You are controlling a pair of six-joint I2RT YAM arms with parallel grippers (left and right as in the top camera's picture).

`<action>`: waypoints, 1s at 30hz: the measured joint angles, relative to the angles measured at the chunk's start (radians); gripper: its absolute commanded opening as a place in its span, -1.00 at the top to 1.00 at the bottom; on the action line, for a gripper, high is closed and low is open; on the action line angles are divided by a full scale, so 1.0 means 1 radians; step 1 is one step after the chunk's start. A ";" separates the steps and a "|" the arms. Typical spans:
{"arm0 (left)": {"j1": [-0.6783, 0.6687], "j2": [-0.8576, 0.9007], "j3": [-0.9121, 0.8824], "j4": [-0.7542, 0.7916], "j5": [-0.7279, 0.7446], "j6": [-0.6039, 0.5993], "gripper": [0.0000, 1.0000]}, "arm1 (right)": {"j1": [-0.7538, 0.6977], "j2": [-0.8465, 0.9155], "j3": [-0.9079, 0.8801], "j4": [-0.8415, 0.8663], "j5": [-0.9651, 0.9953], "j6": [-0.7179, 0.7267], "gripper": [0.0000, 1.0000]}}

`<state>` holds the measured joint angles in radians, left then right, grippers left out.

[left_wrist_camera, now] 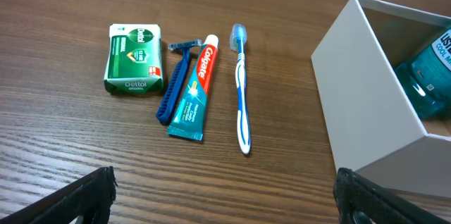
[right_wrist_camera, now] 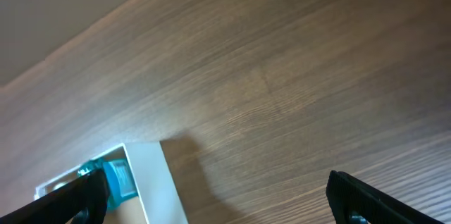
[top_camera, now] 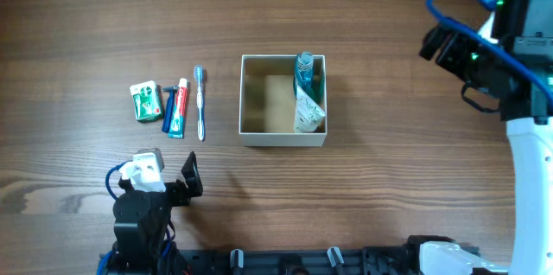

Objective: Pack container
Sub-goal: 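Lift the right gripper out of the box and park it, then reach the left gripper to the green Dettol soap and grasp it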

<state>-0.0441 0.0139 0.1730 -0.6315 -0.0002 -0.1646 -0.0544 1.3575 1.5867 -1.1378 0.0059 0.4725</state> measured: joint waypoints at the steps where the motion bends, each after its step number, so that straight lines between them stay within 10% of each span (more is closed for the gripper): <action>1: 0.000 0.000 0.000 0.000 0.005 -0.014 -1.00 | -0.002 0.000 0.000 -0.001 -0.006 0.009 -1.00; 13: 0.000 0.121 0.157 0.024 0.111 -0.321 -1.00 | -0.002 0.000 0.000 -0.002 -0.029 0.040 -0.99; 25: 0.000 1.193 1.075 -0.293 0.099 -0.129 -1.00 | -0.002 0.000 0.000 -0.003 -0.032 0.040 -0.99; 30: 0.012 1.472 1.147 -0.298 0.092 -0.103 -1.00 | -0.002 0.000 0.000 -0.003 -0.032 0.040 -0.99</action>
<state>-0.0319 1.4864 1.3205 -0.9295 0.0921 -0.2680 -0.0559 1.3575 1.5871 -1.1412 -0.0261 0.5129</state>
